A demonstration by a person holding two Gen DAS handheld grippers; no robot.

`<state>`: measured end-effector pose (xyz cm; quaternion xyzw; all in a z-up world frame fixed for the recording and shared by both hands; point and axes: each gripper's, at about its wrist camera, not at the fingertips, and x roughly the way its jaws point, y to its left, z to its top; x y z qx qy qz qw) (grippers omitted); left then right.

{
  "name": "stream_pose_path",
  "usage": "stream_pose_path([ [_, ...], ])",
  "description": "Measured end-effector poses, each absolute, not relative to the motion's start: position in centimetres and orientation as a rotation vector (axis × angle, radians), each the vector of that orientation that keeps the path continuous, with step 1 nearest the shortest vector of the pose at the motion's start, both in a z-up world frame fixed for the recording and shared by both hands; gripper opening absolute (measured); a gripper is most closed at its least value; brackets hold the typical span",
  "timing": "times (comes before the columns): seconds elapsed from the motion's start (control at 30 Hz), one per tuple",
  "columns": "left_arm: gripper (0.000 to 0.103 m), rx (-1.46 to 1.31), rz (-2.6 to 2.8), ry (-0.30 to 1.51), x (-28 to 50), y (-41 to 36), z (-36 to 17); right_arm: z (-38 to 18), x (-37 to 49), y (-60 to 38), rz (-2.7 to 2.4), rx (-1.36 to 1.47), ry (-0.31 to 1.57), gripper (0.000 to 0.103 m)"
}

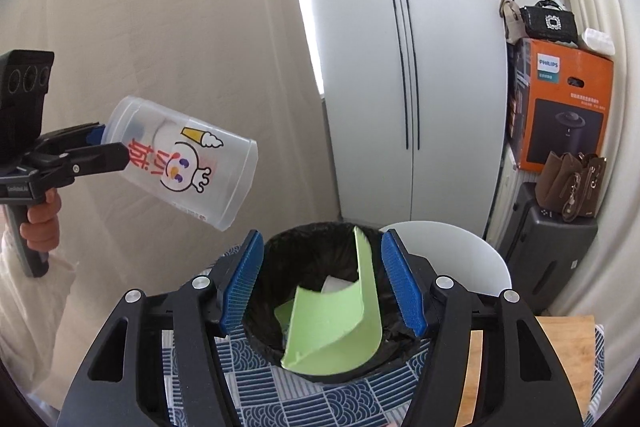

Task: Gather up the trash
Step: 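Carry the green piece and clear cup over the bin and open both tools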

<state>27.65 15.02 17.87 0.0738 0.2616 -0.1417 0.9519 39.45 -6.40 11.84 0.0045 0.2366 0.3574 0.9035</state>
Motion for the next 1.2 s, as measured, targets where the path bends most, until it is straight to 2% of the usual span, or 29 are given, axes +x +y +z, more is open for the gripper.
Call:
stream_pose_path([
  [0.03, 0.067, 0.158, -0.287, 0.531, 28.5, 15.0, 17.3, 11.6, 40.2, -5.8, 0.735, 0.011, 0.503, 0.059],
  [0.07, 0.081, 0.16, -0.277, 0.528, 29.2, 15.0, 16.8, 11.4, 40.7, -5.4, 0.723, 0.014, 0.507, 0.067],
  [0.1, 0.093, 0.155, -0.277, 0.534, 29.7, 15.1, 16.3, 11.2, 41.0, -5.3, 0.696, 0.024, 0.498, 0.08],
  [0.17, 0.093, 0.126, -0.309, 0.547, 30.3, 15.4, 15.6, 10.9, 41.2, -6.0, 0.66, 0.065, 0.491, 0.087],
  [0.27, 0.097, 0.092, -0.32, 0.569, 30.8, 16.1, 14.6, 9.9, 41.7, -7.1, 0.652, 0.087, 0.525, 0.087],
  [1.2, 0.097, 0.028, -0.169, 0.727, 25.3, 15.9, 9.8, 5.8, 38.3, -10.5, 0.619, -0.014, 0.626, 0.087],
])
